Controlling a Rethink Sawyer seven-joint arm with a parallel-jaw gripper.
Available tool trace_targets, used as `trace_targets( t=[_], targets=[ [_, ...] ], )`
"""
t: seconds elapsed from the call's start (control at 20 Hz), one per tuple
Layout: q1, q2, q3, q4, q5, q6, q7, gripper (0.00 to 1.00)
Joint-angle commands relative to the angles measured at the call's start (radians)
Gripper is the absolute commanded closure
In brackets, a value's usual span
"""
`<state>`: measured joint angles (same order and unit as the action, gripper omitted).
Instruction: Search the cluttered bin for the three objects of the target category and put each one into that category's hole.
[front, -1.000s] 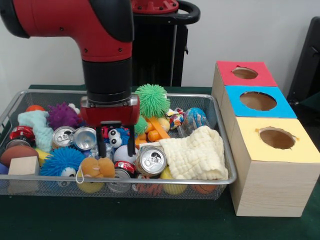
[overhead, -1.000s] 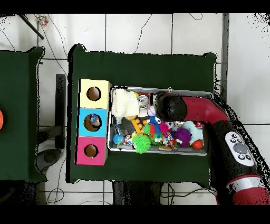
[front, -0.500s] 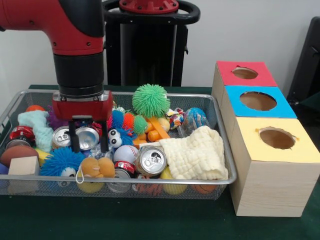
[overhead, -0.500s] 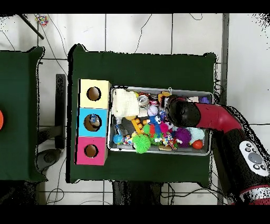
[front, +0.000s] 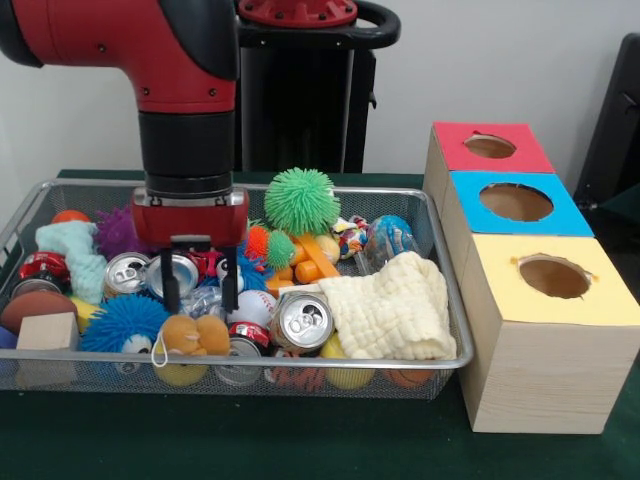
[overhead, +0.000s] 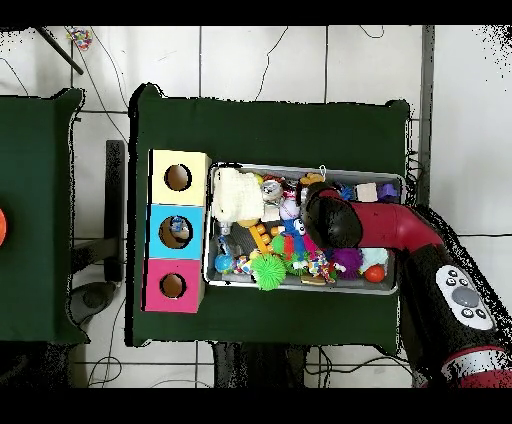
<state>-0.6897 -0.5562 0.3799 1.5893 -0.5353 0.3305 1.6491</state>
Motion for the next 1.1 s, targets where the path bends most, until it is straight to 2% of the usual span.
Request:
trace_targets(
  t=[0.05,0.35,0.55,0.85,0.95,1.1],
  targets=[
    [0.031,0.025,-0.04,0.057,-0.043,-0.025,0.07,0.0],
    [0.031,0.048,-0.029,0.077,-0.047,-0.057,0.064,0.0],
    [0.011,0.009,-0.005,0.148,-0.039,-0.043,0.048,0.0],
    [0.033,0.122,-0.087,0.084,-0.082,-0.132,0.088,0.0],
    [0.027,0.166,-0.111,0.103,-0.101,-0.182,0.094,0.0],
    [0.005,0.228,-0.111,0.145,-0.121,-0.204,0.069,0.0]
  ],
)
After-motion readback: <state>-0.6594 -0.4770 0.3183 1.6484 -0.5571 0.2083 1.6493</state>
